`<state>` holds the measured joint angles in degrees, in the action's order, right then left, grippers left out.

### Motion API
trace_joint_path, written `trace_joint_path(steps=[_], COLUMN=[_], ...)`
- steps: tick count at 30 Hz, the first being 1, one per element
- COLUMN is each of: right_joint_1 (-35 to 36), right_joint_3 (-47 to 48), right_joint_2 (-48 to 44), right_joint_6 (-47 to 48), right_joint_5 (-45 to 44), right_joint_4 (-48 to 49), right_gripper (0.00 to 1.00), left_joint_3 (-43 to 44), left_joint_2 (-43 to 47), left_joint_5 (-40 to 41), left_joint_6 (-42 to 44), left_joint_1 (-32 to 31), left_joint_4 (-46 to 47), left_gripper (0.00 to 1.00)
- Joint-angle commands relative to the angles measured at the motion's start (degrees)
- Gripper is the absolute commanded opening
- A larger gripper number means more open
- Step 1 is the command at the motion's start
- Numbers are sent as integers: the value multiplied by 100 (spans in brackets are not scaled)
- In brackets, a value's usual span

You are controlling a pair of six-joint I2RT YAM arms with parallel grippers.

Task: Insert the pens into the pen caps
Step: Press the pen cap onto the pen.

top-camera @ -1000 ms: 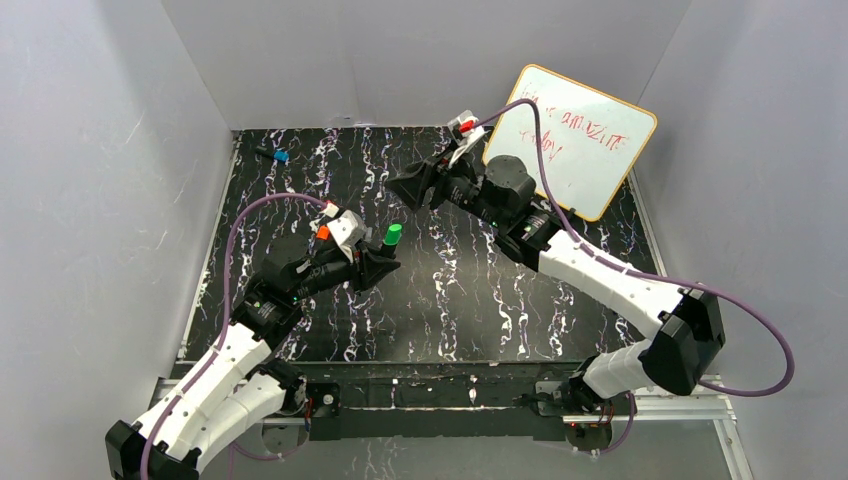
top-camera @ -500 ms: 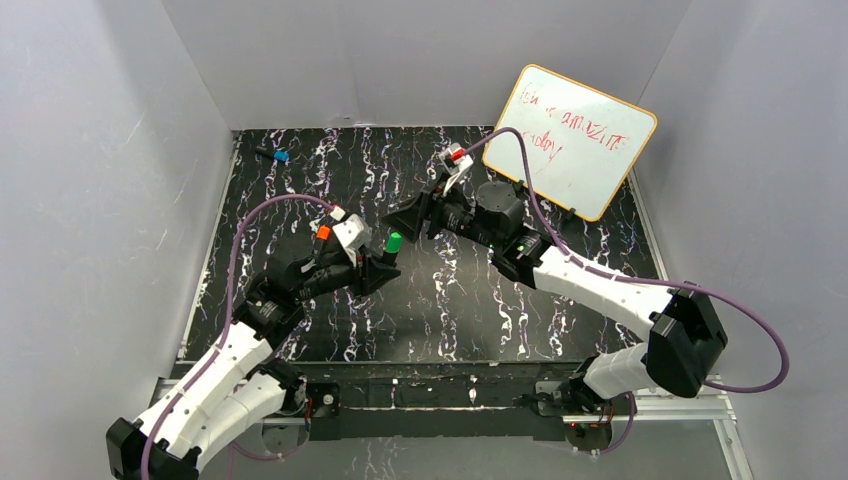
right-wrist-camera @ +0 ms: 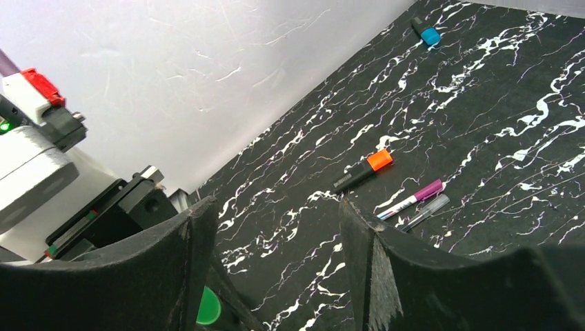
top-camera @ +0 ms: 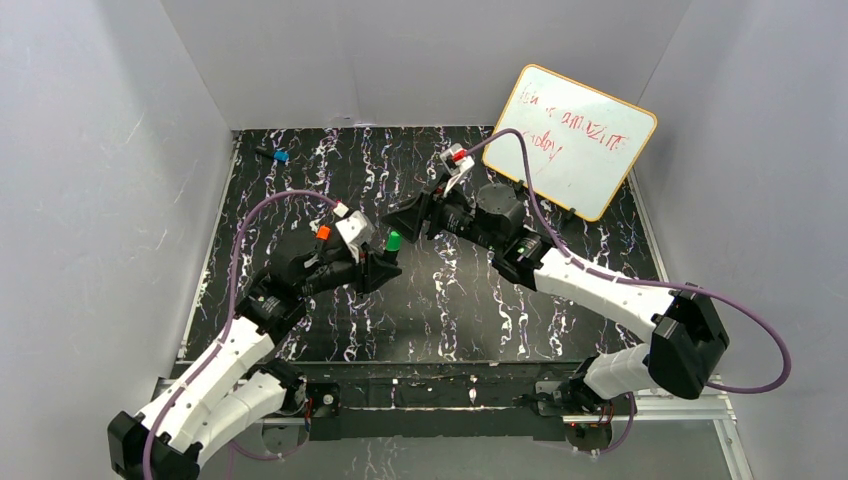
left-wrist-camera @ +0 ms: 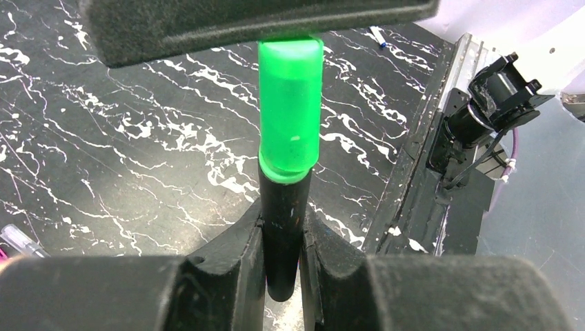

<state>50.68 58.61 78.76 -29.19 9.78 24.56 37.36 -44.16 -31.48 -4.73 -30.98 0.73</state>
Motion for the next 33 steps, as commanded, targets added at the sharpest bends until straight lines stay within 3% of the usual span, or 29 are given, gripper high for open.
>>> trace_joint_path(steps=[1,17,33], right_joint_1=[427,707,721], right_joint_3=[40,-341,-715], right_joint_2=[-15,-102,-138], right_joint_6=[420,631,184], right_joint_5=[56,-803,-601], right_joint_4=[-521,-684,-486], right_gripper=[73,73,73], left_joint_3=[594,917,1114], left_joint_2=[-139,-94,249], left_joint_5=[290,723,980], left_joint_6=[-11,16,-53], left_joint_1=[31,31,28], left_joint_4=[446,71,112], left_gripper=[0,0,0])
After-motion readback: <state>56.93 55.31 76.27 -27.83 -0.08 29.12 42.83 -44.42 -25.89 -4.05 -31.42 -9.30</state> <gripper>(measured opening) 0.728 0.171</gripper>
